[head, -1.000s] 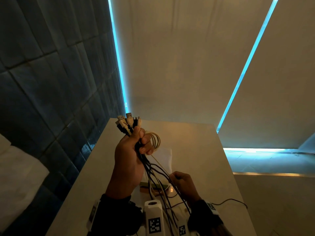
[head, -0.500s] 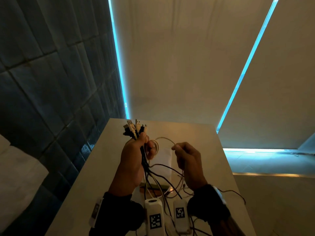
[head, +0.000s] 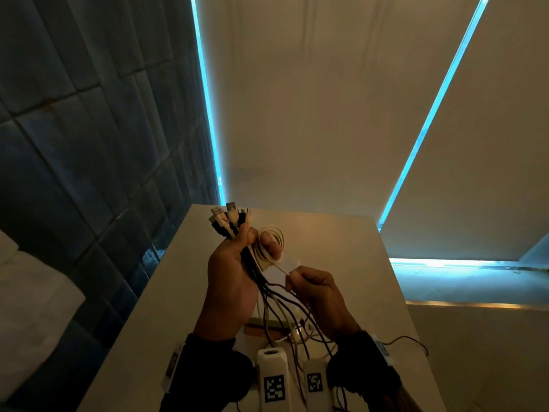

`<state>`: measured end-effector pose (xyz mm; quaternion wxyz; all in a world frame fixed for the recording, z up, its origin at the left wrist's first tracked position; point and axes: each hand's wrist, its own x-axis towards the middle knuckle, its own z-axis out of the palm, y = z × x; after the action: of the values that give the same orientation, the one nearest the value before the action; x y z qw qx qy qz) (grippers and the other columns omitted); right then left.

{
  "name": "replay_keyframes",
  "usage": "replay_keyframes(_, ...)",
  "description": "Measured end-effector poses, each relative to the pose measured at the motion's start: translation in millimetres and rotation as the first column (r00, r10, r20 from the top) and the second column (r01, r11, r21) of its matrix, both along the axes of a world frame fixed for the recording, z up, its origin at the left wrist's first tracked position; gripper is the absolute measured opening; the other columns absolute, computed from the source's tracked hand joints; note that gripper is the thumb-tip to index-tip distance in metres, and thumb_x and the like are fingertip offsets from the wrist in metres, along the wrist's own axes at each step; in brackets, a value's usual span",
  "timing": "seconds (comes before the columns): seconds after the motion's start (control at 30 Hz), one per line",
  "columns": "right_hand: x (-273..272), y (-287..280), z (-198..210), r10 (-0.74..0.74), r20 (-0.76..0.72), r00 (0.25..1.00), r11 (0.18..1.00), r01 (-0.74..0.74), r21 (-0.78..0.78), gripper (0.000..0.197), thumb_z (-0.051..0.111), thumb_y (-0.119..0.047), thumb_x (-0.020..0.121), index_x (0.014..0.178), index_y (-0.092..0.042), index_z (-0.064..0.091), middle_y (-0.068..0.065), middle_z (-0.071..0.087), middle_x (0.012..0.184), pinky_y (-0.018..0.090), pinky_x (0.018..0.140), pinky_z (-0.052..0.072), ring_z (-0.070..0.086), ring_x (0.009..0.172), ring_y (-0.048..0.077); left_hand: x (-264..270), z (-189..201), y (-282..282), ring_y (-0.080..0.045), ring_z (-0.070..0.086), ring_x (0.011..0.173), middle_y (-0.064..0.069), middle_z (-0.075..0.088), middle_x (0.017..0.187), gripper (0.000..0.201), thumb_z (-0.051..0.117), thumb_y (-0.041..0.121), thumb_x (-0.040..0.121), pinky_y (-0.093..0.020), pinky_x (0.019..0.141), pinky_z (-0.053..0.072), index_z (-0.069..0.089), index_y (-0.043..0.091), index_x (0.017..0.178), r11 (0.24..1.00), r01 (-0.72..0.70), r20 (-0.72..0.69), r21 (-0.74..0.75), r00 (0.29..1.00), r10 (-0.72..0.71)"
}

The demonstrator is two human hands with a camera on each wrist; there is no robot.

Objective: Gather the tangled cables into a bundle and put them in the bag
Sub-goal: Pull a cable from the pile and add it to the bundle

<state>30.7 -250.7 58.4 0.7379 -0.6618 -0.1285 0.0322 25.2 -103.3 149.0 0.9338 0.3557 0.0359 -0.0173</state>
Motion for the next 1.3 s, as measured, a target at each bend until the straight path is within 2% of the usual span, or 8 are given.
replay_keyframes(0.07, 2.0, -3.6, -14.7, -0.059, -0.022, 0.998, 0.997, 0.058, -0.041, 0.027, 0.057, -0.024, 0.088, 0.063, -0.015, 0.060, -0.006, 0.047, 0.063, 0.021, 0.056, 0.029, 0.035, 0.057, 0.007, -1.3, -1.1, 0.2, -0.016, 0.047, 0.056, -0.004, 0.049, 0.066, 0.030, 0.037, 0.020, 0.098, -0.030, 0.063, 0.042, 0.043, 0.010, 0.071, 0.999, -0.018, 0.029, 0.050, 0.999, 0.016)
replay_keyframes(0.2, 2.0, -8.3, -36.4, -0.143, -0.037, 0.989, 0.981, 0.136, -0.140, 0.031, 0.058, -0.023, 0.091, 0.061, -0.016, 0.058, -0.010, 0.050, 0.061, 0.013, 0.058, 0.033, 0.041, 0.057, 0.000, -1.7, -0.3, 0.6, -0.012, 0.035, 0.048, 0.000, 0.044, 0.061, 0.033, 0.033, 0.020, 0.100, -0.030, 0.059, 0.029, 0.039, 0.013, 0.068, 0.995, -0.024, 0.050, 0.099, 0.999, 0.019)
replay_keyframes(0.33, 2.9, -12.2, -56.6, -0.187, -0.086, 0.979, 0.967, 0.168, -0.193, 0.032, 0.059, -0.025, 0.092, 0.061, -0.016, 0.060, -0.009, 0.050, 0.061, 0.018, 0.058, 0.034, 0.042, 0.057, 0.003, -2.4, 0.9, 0.8, -0.011, 0.032, 0.047, 0.001, 0.042, 0.060, 0.033, 0.034, 0.020, 0.100, -0.028, 0.055, 0.029, 0.040, 0.013, 0.068, 0.989, -0.029, 0.046, 0.142, 0.999, 0.022)
replay_keyframes(0.6, 3.5, -12.2, -72.0, -0.170, -0.049, 0.984, 0.963, 0.156, -0.221, 0.030, 0.059, -0.014, 0.094, 0.064, -0.007, 0.063, -0.010, 0.055, 0.058, 0.011, 0.061, 0.038, 0.048, 0.060, -0.001, -4.3, 4.7, 5.0, -0.009, 0.031, 0.043, 0.001, 0.042, 0.058, 0.032, 0.034, 0.020, 0.099, -0.022, 0.046, 0.030, 0.041, 0.013, 0.068, 0.991, -0.008, 0.039, 0.135, 0.999, 0.003)
replay_keyframes(0.93, -1.1, -21.5, -104.0, -0.200, -0.078, 0.977, 0.944, 0.171, -0.282, 0.030, 0.062, -0.016, 0.092, 0.062, -0.014, 0.066, -0.006, 0.058, 0.060, 0.018, 0.065, 0.041, 0.052, 0.061, 0.003, -3.3, 1.0, 8.0, -0.007, 0.031, 0.042, 0.002, 0.042, 0.057, 0.032, 0.033, 0.019, 0.100, -0.021, 0.044, 0.030, 0.040, 0.014, 0.069, 0.988, -0.019, 0.001, 0.151, 1.000, 0.019)
replay_keyframes(1.07, 1.3, -24.2, -115.4, -0.237, -0.102, 0.966, 0.904, 0.181, -0.388, 0.030, 0.064, -0.018, 0.091, 0.061, -0.018, 0.068, 0.002, 0.064, 0.062, 0.034, 0.069, 0.046, 0.057, 0.063, 0.012, -3.2, 0.4, 10.0, -0.008, 0.031, 0.042, 0.002, 0.042, 0.057, 0.032, 0.034, 0.020, 0.100, -0.022, 0.046, 0.029, 0.041, 0.013, 0.069, 0.982, -0.018, -0.011, 0.189, 1.000, 0.020)
replay_keyframes(1.2, 9.7, -20.1, -88.6, -0.413, -0.064, 0.909, 0.819, 0.340, -0.463, 0.026, 0.064, -0.022, 0.089, 0.064, -0.016, 0.069, 0.003, 0.065, 0.063, 0.040, 0.067, 0.050, 0.058, 0.061, 0.014, 0.0, 0.6, 10.6, -0.008, 0.032, 0.043, 0.002, 0.043, 0.057, 0.032, 0.035, 0.020, 0.100, -0.023, 0.047, 0.029, 0.042, 0.014, 0.069, 0.946, 0.000, -0.042, 0.323, 0.999, 0.015)
replay_keyframes(1.3, 11.9, -15.7, -38.8, -0.471, -0.079, 0.878, 0.867, 0.445, -0.226, 0.022, 0.062, -0.018, 0.090, 0.069, -0.010, 0.067, -0.002, 0.048, 0.051, 0.030, 0.049, 0.036, 0.041, 0.050, 0.013, 2.3, -1.5, 9.0, -0.009, 0.037, 0.044, 0.000, 0.047, 0.057, 0.033, 0.037, 0.019, 0.101, -0.025, 0.050, 0.029, 0.044, 0.013, 0.069, 0.912, -0.009, -0.102, 0.410, 0.993, 0.056)
